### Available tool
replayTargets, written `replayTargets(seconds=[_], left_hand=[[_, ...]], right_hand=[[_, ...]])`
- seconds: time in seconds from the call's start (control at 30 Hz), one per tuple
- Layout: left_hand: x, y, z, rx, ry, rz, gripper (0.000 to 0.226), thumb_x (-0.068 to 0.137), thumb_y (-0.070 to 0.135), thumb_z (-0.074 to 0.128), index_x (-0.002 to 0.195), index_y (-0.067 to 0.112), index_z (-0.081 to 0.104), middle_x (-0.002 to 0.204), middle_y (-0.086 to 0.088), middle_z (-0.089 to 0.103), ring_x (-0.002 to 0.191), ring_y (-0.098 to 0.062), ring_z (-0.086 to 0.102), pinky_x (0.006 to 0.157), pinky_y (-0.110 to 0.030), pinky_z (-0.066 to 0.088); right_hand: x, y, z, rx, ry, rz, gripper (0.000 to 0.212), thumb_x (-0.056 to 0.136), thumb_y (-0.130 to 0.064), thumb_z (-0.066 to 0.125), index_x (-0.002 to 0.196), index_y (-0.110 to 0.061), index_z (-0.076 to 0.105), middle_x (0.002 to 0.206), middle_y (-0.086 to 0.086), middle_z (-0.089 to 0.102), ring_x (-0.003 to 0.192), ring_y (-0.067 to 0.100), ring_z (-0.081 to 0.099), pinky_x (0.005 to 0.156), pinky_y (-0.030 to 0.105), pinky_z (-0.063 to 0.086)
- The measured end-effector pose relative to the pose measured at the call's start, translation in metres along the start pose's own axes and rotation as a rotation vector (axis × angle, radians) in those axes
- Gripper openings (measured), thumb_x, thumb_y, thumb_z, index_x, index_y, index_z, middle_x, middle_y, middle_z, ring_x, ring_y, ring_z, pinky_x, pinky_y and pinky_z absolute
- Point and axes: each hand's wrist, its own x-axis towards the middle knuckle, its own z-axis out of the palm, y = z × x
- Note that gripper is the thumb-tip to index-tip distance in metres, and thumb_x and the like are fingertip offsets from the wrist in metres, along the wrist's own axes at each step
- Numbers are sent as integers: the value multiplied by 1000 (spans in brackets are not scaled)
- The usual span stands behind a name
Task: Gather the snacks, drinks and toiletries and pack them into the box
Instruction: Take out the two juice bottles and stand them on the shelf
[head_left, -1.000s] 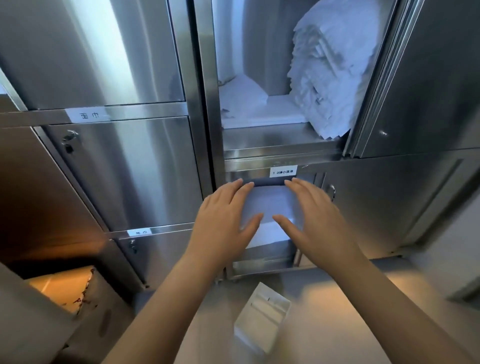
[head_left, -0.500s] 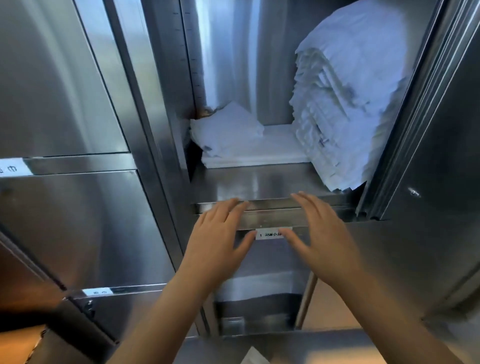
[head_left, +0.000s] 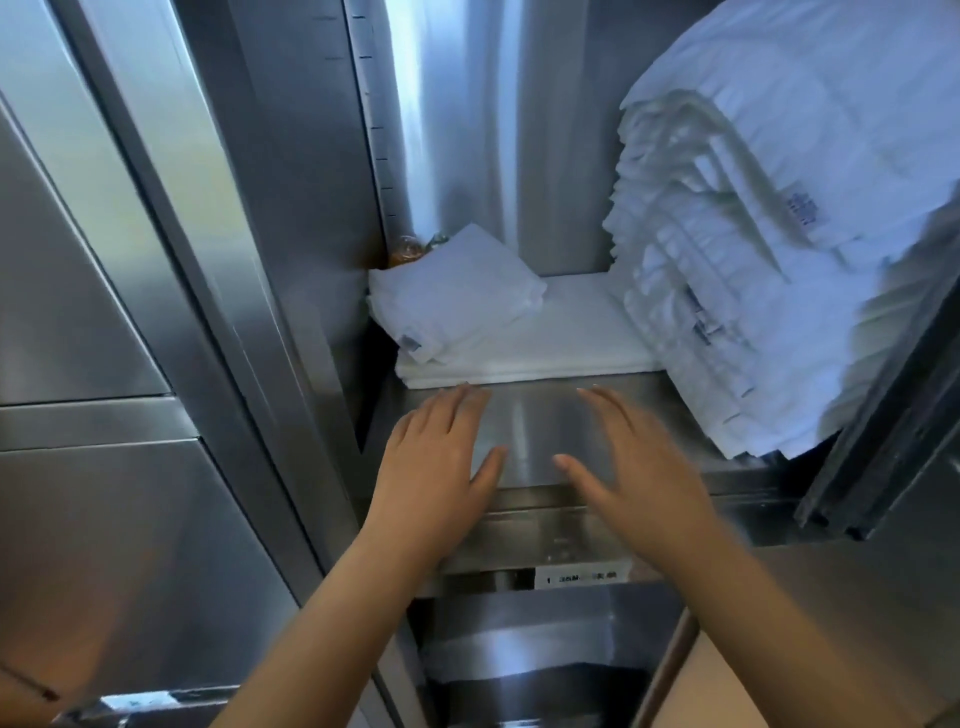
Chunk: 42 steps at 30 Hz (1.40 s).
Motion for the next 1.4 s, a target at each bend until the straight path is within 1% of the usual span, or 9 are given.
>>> replayTargets(seconds=[0.2, 0.47, 0.7, 0.83, 0.93, 1.03, 1.17, 1.3, 1.4], left_hand=[[57, -17, 14, 58, 75, -110, 59, 94, 47, 38, 147, 28, 21, 153, 4, 23, 140, -15, 20, 113, -30, 13], [158, -33, 46, 130, 140, -360, 57, 97, 50, 31, 148, 35, 12, 156, 6, 15, 142, -15, 15, 114, -32, 12], [228, -57, 73, 237, 150, -428, 56, 97, 46, 33, 148, 28, 18, 154, 2, 24, 140, -17, 21, 111, -32, 16], [272, -78, 88, 223, 124, -445, 53, 98, 38, 33, 148, 22, 21, 153, -1, 27, 139, -16, 22, 110, -30, 15], [301, -94, 99, 178, 133, -460, 50, 99, 30, 32, 146, 16, 26, 149, -3, 32, 136, -18, 26, 110, -31, 18], [323, -105, 109, 151, 135, -480, 48, 99, 27, 30, 145, 16, 28, 148, -5, 34, 135, -20, 28, 111, -34, 20], [328, -114, 130, 124, 113, -518, 46, 99, 33, 26, 142, 20, 36, 146, -2, 39, 134, -18, 31, 113, -34, 18], [326, -119, 142, 123, 122, -530, 48, 99, 36, 24, 142, 22, 36, 146, 0, 40, 134, -15, 33, 113, -34, 17], [334, -124, 138, 119, 93, -532, 44, 99, 33, 26, 137, 20, 43, 138, 0, 48, 124, -18, 43, 106, -34, 29]], right_hand=[[105, 23, 29, 83, 0, -132, 65, 89, -55, 46, 144, -25, 28, 149, -4, 30, 134, 10, 26, 107, 25, 24], [241, 49, 62, 184, -77, -235, 68, 85, -57, 44, 143, -26, 28, 149, -4, 33, 133, 16, 34, 107, 33, 35], [329, 66, 98, 287, -79, -287, 56, 94, -38, 49, 143, -18, 31, 148, -1, 34, 134, 17, 31, 105, 31, 32], [369, 56, 123, 401, -46, -254, 47, 96, -24, 47, 141, -14, 37, 147, 2, 37, 134, 17, 31, 105, 25, 26], [402, 50, 135, 412, -14, -280, 43, 95, -14, 46, 137, -12, 41, 143, 5, 41, 133, 19, 34, 103, 22, 27], [425, 46, 145, 389, -40, -301, 42, 94, -11, 49, 136, -10, 44, 138, 7, 47, 128, 21, 41, 102, 26, 34], [432, 59, 170, 216, 27, -344, 34, 94, -12, 44, 125, -3, 55, 123, 14, 59, 118, 26, 50, 101, 32, 38], [441, 57, 179, 233, 50, -249, 30, 92, -13, 47, 119, -4, 56, 105, 15, 65, 102, 27, 57, 85, 32, 45], [457, 50, 179, 227, 40, -190, 29, 90, -18, 53, 116, -6, 54, 101, 13, 66, 99, 28, 58, 75, 29, 43]])
